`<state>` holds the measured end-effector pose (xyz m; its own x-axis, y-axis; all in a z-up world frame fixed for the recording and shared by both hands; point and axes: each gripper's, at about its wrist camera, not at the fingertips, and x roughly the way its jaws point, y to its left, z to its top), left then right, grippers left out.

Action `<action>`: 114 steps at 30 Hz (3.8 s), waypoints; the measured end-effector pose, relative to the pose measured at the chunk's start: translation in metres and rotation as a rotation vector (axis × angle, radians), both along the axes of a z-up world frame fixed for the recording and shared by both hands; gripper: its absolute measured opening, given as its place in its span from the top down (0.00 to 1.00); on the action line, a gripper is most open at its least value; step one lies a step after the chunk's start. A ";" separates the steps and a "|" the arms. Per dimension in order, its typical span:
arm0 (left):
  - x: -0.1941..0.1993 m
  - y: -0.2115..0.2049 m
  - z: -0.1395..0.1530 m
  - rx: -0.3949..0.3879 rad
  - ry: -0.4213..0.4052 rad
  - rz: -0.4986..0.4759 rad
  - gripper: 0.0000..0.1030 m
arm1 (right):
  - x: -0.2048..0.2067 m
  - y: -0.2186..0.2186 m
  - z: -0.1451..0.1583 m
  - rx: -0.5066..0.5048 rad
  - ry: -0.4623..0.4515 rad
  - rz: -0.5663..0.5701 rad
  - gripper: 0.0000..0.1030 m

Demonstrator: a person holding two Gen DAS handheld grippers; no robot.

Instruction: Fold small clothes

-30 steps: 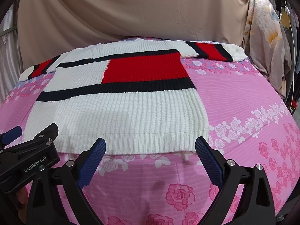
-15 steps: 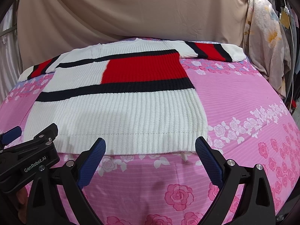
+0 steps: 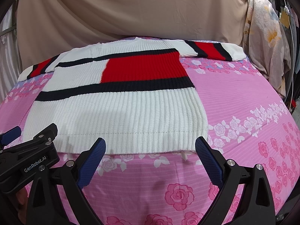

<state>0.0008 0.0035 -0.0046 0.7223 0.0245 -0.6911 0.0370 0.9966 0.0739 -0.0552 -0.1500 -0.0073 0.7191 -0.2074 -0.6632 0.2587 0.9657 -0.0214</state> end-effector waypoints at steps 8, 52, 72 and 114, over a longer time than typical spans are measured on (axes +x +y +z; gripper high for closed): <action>0.000 0.000 0.000 0.001 -0.001 0.000 0.06 | -0.001 -0.001 -0.001 0.000 0.001 -0.001 0.08; 0.069 0.030 0.011 -0.207 0.092 -0.051 0.06 | 0.112 -0.238 0.042 0.116 -0.100 -0.159 0.08; 0.163 0.052 -0.012 -0.102 0.198 0.065 0.06 | 0.287 -0.496 0.006 0.424 -0.138 -0.494 0.59; 0.383 0.041 0.011 -0.352 0.106 0.047 0.14 | 0.417 -0.219 0.038 0.289 -0.024 0.120 0.39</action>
